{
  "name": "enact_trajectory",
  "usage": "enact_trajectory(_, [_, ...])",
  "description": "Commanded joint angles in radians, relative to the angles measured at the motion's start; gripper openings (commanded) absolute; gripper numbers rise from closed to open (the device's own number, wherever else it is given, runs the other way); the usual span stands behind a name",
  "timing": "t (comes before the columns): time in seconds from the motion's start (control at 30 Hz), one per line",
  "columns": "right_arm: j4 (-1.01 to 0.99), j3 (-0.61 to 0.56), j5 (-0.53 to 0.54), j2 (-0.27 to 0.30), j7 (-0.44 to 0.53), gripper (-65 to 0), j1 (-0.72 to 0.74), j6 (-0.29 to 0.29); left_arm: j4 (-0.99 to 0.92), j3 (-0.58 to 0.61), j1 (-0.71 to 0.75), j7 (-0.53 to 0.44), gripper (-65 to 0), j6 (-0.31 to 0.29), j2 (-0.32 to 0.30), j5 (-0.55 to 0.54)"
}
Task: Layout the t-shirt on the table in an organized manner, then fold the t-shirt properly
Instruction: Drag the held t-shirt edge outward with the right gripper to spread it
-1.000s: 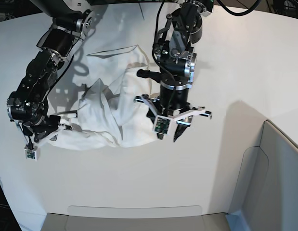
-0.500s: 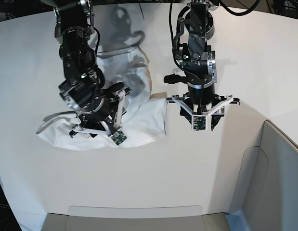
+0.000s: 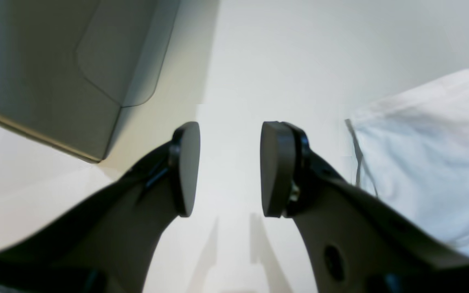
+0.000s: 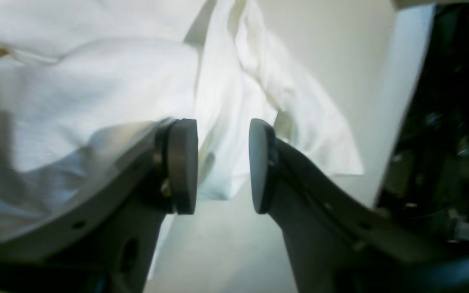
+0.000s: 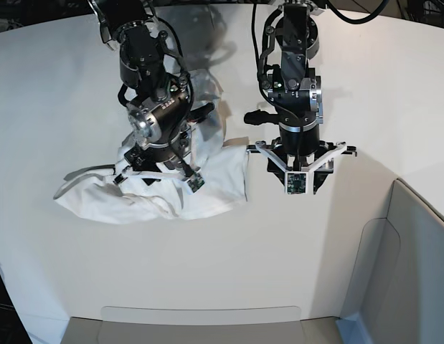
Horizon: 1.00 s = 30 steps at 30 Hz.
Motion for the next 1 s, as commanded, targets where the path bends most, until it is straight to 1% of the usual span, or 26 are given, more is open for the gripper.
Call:
enact_trajectory(0.0, [0.017,0.046,-0.006,-0.003,0.003,-43.7,0.028,0.000,0.015,0.003,-0.011,-0.022,-39.6,0.003,0.004,0.008])
enact_trajectory(0.1, [-0.005,0.132,0.098,0.006,0.003,-43.7,0.052,0.000,0.015,0.003,0.009,-0.022,-39.6,0.003,0.004,0.008])
enact_trajectory(0.17, [-0.054,0.136,0.130,0.023,0.003,-43.7,0.072,0.000,0.015,0.003,0.010,-0.022,-39.6,0.003,0.004,0.008])
enact_trajectory(0.4, [-0.244,0.136,0.127,0.026,0.011,-43.7,0.087,-0.008,0.015,0.003,0.010,-0.022,-39.6,0.003,0.007,0.006])
enact_trajectory(0.57, [-0.272,0.135,0.127,0.026,0.013,-44.4,0.086,-0.007,0.015,0.003,0.010,-0.022,-39.6,0.003,0.006,0.006])
enact_trajectory(0.6, [-0.272,0.135,0.127,0.026,0.013,-46.2,0.086,-0.007,0.015,0.003,0.010,-0.022,-39.6,0.003,0.006,0.006])
enact_trajectory(0.63, [-0.272,0.135,0.127,0.027,0.013,-50.0,0.086,-0.002,0.015,0.003,0.010,-0.022,-39.6,0.003,0.006,0.006])
enact_trajectory(0.7, [-0.260,0.135,0.127,0.032,0.013,-61.4,0.087,0.001,0.015,0.003,0.010,-0.022,-39.6,0.003,0.006,0.006])
enact_trajectory(0.73, [-0.246,0.135,0.127,0.032,0.013,-65.0,0.087,0.001,0.015,0.003,0.010,-0.022,-39.6,0.003,0.006,0.006])
enact_trajectory(0.93, [-0.088,0.149,0.124,0.036,0.010,-65.0,0.090,-0.008,0.015,0.003,0.006,-0.022,-39.6,0.003,0.006,0.006])
enact_trajectory(0.97, [-0.040,0.169,0.122,0.036,0.010,-65.0,0.090,-0.008,0.015,0.003,0.006,-0.022,-39.6,0.003,0.006,0.006])
